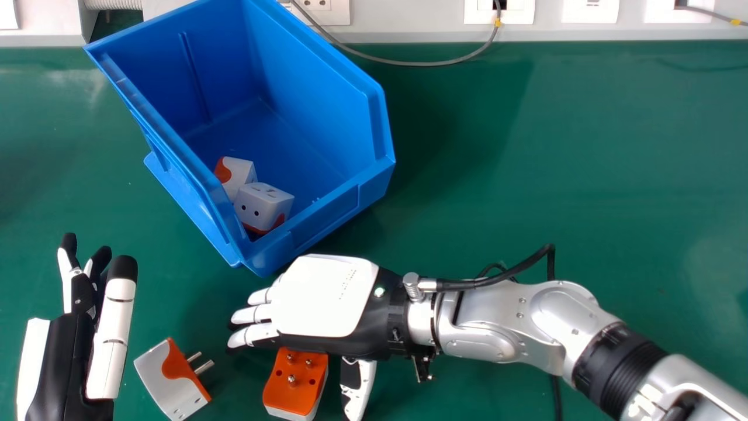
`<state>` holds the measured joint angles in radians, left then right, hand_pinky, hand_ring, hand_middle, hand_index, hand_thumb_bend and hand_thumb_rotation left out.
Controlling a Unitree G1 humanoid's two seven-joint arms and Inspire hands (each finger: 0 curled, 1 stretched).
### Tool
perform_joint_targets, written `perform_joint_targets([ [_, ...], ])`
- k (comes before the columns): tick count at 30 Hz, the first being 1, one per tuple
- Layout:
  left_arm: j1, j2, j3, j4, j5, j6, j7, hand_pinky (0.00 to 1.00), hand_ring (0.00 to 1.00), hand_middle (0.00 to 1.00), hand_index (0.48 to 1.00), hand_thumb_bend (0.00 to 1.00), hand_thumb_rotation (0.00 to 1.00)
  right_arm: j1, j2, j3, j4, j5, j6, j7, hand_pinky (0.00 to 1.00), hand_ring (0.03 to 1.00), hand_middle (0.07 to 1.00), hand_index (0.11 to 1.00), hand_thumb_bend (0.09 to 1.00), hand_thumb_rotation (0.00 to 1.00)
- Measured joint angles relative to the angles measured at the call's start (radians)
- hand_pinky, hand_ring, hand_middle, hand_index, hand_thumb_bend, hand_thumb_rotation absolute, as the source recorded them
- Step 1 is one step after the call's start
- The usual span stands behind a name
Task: Pick all objects and put in blue box
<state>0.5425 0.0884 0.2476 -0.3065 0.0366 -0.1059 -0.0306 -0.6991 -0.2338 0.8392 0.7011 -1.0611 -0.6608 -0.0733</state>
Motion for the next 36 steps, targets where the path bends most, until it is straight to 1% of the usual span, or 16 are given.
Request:
perform_joint_targets([
  [3,0.003,-0.001,-0.004,-0.011,0.0,0.001,0.0,0.91,0.97,0.98,1.0,0.59,1.0,-0.011,0.004,0.015,0.019,-0.009,0.0,-0.036,0.78,0.859,0.86,0.808,0.629,0.23],
  [7,0.004,0.0,-0.006,-0.014,0.001,0.001,0.0,0.91,0.97,0.98,1.0,0.6,1.0,-0.029,0.005,0.037,0.038,-0.017,0.001,-0.063,0.77,0.854,0.852,0.8,0.596,0.22],
  [10,0.006,0.0,-0.006,-0.014,0.001,0.001,0.0,0.91,0.97,0.98,1.0,0.6,1.0,-0.034,0.005,0.048,0.047,-0.018,0.004,-0.084,0.77,0.848,0.84,0.789,0.544,0.19],
  [12,0.007,0.0,-0.006,-0.015,0.001,0.002,0.0,0.91,0.97,0.98,1.0,0.6,1.0,-0.037,0.006,0.061,0.049,-0.018,0.003,-0.1,0.77,0.847,0.837,0.786,0.528,0.18],
  [13,0.007,0.0,-0.005,-0.016,0.001,0.003,0.0,0.91,0.97,0.98,1.0,0.61,1.0,-0.038,0.007,0.065,0.051,-0.018,0.003,-0.105,0.77,0.841,0.831,0.78,0.501,0.17],
  [16,0.007,0.0,-0.006,-0.024,0.001,0.007,0.0,0.91,0.97,0.99,1.0,0.61,1.0,-0.044,0.007,0.079,0.057,-0.018,0.004,-0.121,0.77,0.831,0.82,0.766,0.471,0.15],
  [20,0.008,0.0,-0.006,-0.031,0.001,0.01,0.0,0.91,0.97,0.99,1.0,0.61,1.0,-0.053,0.011,0.096,0.066,-0.019,0.003,-0.14,0.76,0.82,0.812,0.756,0.463,0.14],
  [29,0.008,0.0,-0.007,-0.045,0.001,0.034,0.0,0.91,0.97,0.99,1.0,0.62,1.0,-0.07,0.027,0.113,0.096,-0.019,0.002,-0.156,0.73,0.791,0.785,0.727,0.456,0.12],
  [34,0.002,0.0,-0.007,-0.055,0.002,0.048,0.0,0.91,0.97,0.99,1.0,0.62,1.0,-0.077,0.036,0.118,0.109,-0.016,0.003,-0.15,0.69,0.763,0.754,0.683,0.482,0.09],
  [35,0.001,0.0,-0.008,-0.057,0.001,0.052,0.0,0.91,0.97,0.99,1.0,0.62,1.0,-0.08,0.039,0.118,0.114,-0.014,0.003,-0.145,0.68,0.749,0.738,0.645,0.488,0.1],
  [36,0.0,0.0,-0.008,-0.058,0.002,0.054,0.0,0.91,0.97,0.99,1.0,0.62,1.0,-0.082,0.042,0.118,0.119,-0.013,0.003,-0.143,0.68,0.749,0.738,0.645,0.488,0.1],
])
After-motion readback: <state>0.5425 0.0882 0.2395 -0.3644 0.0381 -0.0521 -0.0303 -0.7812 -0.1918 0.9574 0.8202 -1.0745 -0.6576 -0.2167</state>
